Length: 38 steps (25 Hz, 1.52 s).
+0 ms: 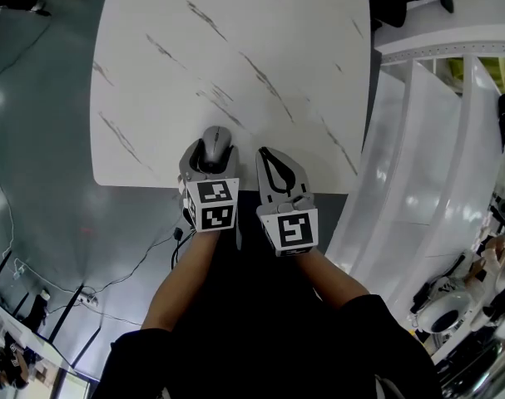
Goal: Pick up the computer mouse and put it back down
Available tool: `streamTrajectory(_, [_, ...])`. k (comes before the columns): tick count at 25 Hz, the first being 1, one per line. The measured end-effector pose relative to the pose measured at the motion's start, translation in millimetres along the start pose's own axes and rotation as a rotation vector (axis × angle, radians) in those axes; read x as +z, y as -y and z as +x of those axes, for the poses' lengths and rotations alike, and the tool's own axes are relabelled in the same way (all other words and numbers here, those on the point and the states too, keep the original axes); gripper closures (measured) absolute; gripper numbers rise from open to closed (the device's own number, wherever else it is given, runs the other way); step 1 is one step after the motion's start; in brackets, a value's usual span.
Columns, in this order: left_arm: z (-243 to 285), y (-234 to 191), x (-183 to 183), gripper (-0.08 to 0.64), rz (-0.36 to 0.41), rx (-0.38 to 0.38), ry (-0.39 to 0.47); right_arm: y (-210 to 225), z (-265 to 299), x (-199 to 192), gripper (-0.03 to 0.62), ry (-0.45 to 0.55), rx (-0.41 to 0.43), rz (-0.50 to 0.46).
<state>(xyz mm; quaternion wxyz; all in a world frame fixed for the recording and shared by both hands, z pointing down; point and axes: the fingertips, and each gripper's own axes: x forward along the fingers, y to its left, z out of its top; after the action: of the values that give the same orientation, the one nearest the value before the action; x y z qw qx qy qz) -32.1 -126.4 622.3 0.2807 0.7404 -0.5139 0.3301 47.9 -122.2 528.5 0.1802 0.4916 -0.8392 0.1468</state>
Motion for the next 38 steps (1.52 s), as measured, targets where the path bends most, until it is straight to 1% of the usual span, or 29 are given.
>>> streamTrajectory(5, [-1.7,-2.6,0.5,0.265,-0.017,-0.027,0.024,-3.0,-1.5,4.3,0.572,-0.005,0.006,-0.017])
streamTrajectory(8, [-9.4,-3.1,7.4,0.265,0.011,-0.032,0.062,-0.3,-4.0,7.4,0.572,0.001,-0.013,-0.034])
streamTrajectory(12, [-25.8,-1.2,29.8,0.265,0.054,-0.037,0.150,6.0,-6.5,14.7,0.572,0.014,-0.049,-0.046])
streamTrajectory(18, [-68.1,0.8,73.3,0.265,0.087,-0.040,0.302,9.2,-19.4,43.4,0.572,0.070,-0.094,-0.053])
streamTrajectory(22, [-103.1,4.2,97.3,0.265,0.082,-0.046,0.397,8.1,-30.6,66.3,0.572,0.118,-0.117,-0.063])
streamTrajectory(27, [-138.2,-4.3,138.2,0.265,0.087,-0.034,0.540,11.9,-35.3,106.1,0.572,0.214,-0.139,-0.076])
streamTrajectory(31, [-170.5,-7.0,152.3,0.265,0.094,-0.018,0.611,9.7,-52.8,124.7,0.572,0.243,-0.167,-0.076])
streamTrajectory(34, [-187.8,-7.7,160.1,0.265,0.087,-0.010,0.655,7.6,-61.2,131.9,0.572,0.263,-0.167,-0.075])
streamTrajectory(38, [-197.6,-7.8,161.9,0.265,0.085,-0.008,0.682,4.1,-65.0,135.7,0.572,0.275,-0.164,-0.076])
